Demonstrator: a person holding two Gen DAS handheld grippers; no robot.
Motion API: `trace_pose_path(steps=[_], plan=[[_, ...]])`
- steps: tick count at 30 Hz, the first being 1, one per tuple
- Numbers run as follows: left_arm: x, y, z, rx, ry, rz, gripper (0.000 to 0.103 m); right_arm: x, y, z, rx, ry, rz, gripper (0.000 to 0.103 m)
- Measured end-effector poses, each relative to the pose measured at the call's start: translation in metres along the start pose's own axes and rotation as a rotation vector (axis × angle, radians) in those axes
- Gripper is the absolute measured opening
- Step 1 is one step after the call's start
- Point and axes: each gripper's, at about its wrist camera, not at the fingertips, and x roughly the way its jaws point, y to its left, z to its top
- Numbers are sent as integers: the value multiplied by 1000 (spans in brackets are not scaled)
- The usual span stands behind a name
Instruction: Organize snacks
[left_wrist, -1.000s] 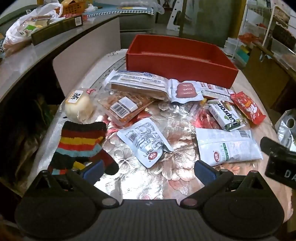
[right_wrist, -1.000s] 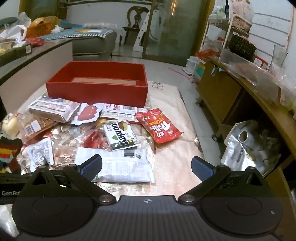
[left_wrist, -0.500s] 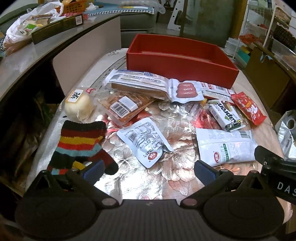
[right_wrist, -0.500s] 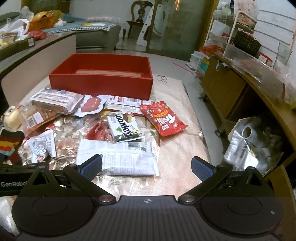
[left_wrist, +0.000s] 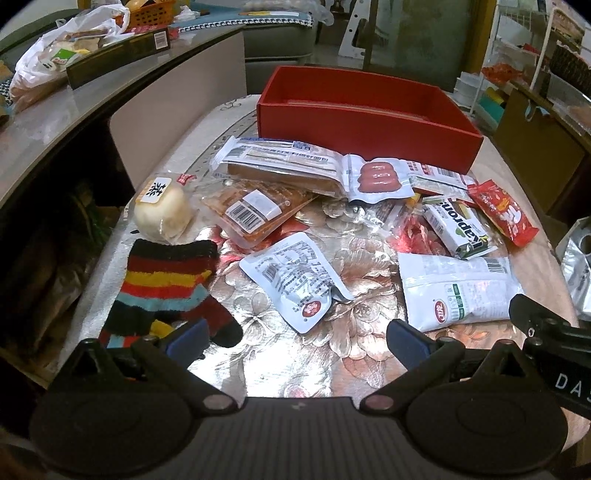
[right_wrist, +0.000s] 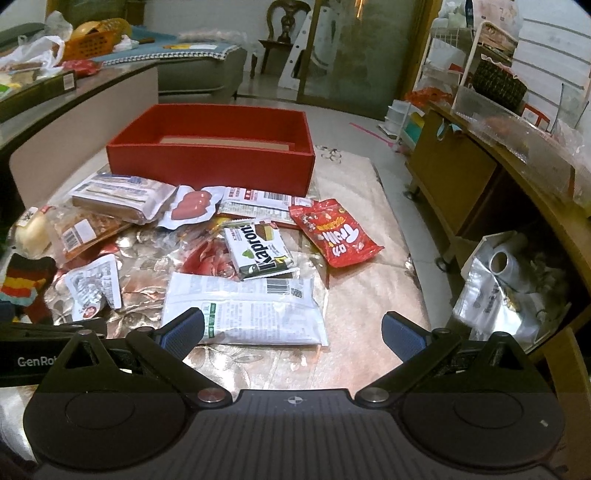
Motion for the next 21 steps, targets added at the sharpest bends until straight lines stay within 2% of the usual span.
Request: trace_pose_path(steps=[21], plan=[[2, -3, 0, 25, 20, 20, 93, 5, 3, -3, 0, 25, 5, 103]])
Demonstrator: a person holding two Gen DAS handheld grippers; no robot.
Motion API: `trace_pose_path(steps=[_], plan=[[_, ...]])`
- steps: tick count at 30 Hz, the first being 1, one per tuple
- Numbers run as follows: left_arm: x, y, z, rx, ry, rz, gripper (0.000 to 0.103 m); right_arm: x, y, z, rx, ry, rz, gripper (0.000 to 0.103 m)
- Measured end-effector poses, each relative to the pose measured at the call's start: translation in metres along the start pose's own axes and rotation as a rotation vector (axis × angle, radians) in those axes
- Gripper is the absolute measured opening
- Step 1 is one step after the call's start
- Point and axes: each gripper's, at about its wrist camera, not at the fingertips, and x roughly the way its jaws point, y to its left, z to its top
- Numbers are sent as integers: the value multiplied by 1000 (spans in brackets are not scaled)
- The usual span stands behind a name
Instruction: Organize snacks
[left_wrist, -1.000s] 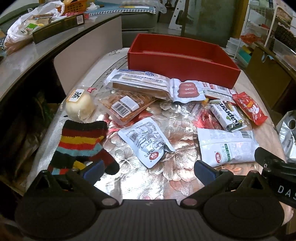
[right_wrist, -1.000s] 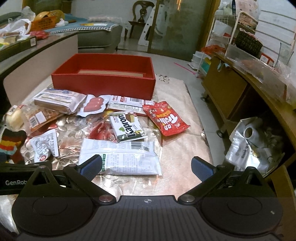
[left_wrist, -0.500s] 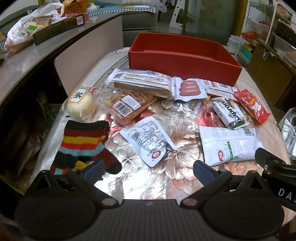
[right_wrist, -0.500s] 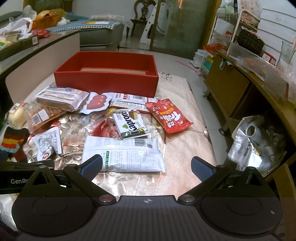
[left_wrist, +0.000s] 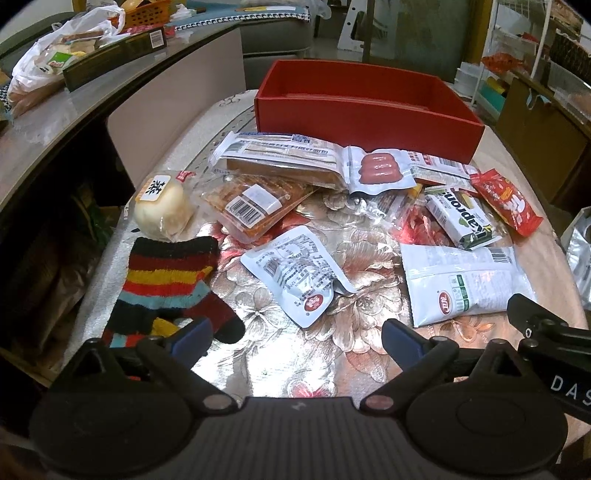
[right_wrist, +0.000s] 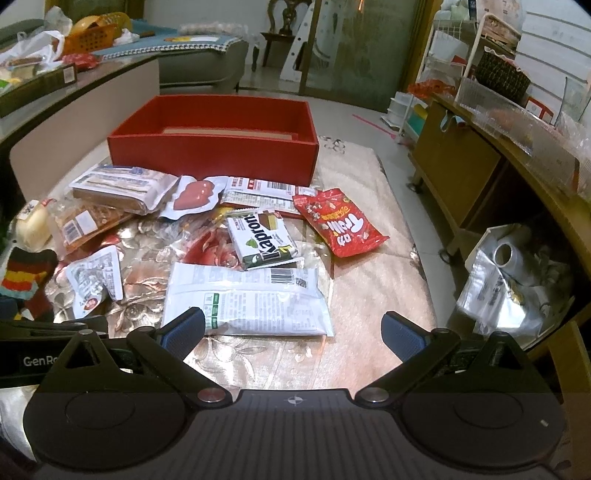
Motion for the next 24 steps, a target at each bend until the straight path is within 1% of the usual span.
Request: trace_pose_path(steps=[24], plan=[[0, -1, -1, 6, 6, 5, 92, 2, 1, -1, -1, 11, 7, 102]])
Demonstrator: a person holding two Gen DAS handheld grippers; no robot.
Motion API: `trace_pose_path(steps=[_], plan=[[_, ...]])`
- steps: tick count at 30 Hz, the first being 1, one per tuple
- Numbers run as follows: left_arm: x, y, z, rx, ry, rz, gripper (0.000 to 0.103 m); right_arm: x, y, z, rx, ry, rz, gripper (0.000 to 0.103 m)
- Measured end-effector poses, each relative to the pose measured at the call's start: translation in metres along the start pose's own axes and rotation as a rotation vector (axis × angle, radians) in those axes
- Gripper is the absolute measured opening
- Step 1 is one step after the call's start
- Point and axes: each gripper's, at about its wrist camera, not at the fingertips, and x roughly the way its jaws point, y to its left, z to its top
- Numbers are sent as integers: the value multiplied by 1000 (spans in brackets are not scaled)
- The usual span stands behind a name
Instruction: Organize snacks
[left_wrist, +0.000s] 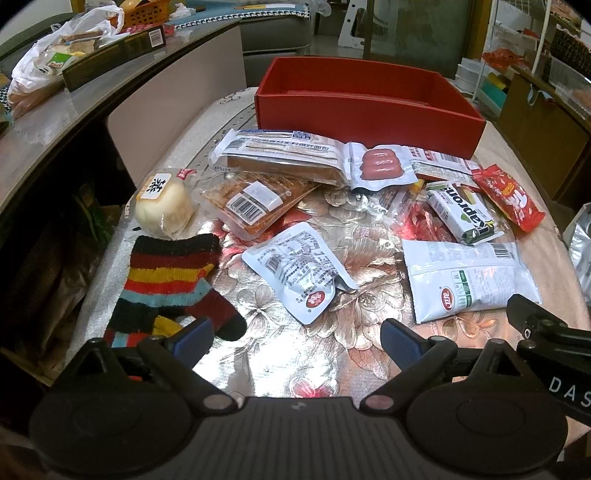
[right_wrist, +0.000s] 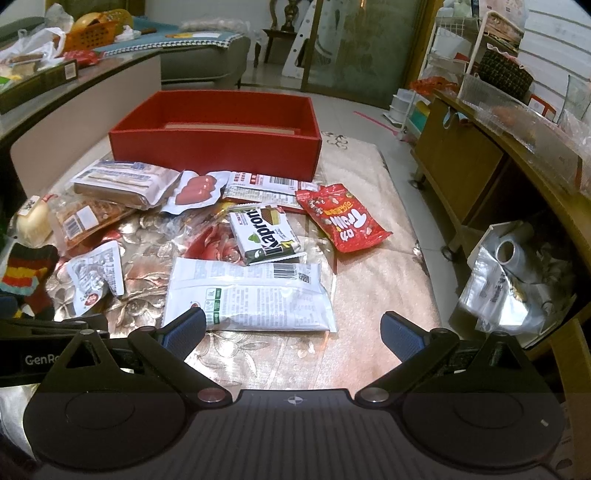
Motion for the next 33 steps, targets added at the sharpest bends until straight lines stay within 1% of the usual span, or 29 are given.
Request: trace_pose_path(steps=[33], plan=[[1, 3, -2, -5, 9, 5, 91, 5, 1, -2, -7, 23, 14, 102]])
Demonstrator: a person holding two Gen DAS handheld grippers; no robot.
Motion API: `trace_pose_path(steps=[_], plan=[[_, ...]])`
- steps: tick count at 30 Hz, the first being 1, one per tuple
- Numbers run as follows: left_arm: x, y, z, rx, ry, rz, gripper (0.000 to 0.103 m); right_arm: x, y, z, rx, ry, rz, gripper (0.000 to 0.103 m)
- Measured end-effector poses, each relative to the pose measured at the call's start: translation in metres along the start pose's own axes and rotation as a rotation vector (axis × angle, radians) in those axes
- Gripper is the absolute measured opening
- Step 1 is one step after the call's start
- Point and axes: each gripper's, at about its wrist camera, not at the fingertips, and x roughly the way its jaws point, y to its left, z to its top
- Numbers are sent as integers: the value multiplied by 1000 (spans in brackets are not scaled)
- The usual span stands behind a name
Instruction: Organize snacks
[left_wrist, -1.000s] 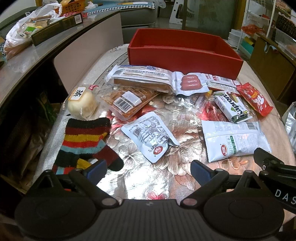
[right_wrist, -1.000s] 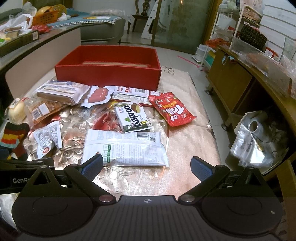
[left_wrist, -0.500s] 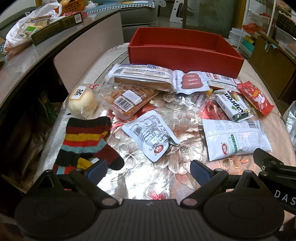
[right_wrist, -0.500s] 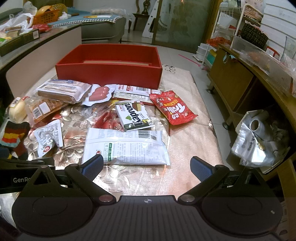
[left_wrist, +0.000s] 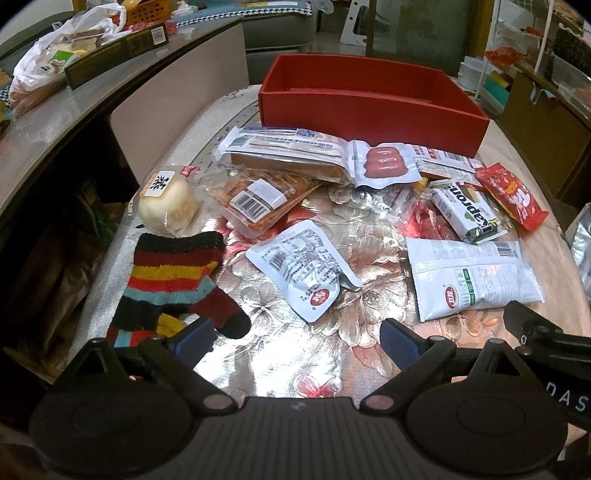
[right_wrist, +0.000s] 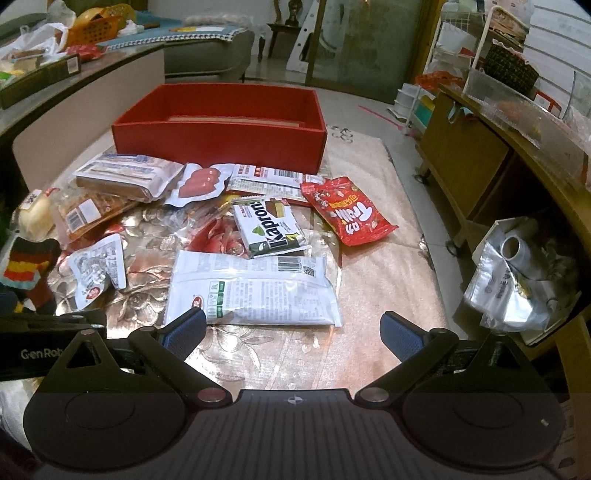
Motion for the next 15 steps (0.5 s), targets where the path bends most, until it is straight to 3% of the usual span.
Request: trace_pose_path(steps=[15], plan=[[3, 3, 1, -8, 50, -17, 92, 3, 1, 1, -2, 9, 3, 102]])
